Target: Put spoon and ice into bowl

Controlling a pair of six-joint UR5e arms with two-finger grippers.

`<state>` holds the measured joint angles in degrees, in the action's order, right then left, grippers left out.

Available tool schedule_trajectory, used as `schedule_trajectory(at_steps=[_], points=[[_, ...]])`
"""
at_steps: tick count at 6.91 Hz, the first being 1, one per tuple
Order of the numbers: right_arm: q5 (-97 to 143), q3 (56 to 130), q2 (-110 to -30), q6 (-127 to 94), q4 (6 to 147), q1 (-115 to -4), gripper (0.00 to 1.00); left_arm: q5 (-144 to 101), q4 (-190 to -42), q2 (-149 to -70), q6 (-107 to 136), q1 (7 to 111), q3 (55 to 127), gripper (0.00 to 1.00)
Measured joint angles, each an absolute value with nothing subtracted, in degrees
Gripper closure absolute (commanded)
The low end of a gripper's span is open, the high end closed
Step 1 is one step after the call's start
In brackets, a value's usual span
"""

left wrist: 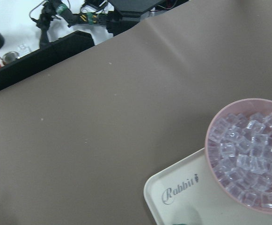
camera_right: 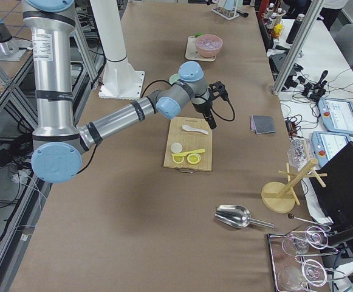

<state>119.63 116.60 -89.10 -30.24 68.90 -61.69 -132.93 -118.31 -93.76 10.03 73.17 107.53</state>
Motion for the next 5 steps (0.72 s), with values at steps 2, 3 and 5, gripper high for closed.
schedule_trajectory(at_steps=[2, 3, 5], points=[[112.48, 117.48, -87.27, -35.23, 68.98, -54.36, 0.0, -123.9, -119.31, -97.12, 9.4, 63.91, 106.65, 0.05], [111.2, 117.53, -86.95, -35.78, 68.99, -52.85, 0.0, -120.58, -119.54, -98.58, 6.23, 60.32, 105.08, 0.05], [110.54, 117.5, -86.87, -36.07, 68.94, -51.96, 0.0, -118.52, -119.69, -99.45, -1.64, 56.52, 103.05, 0.05]])
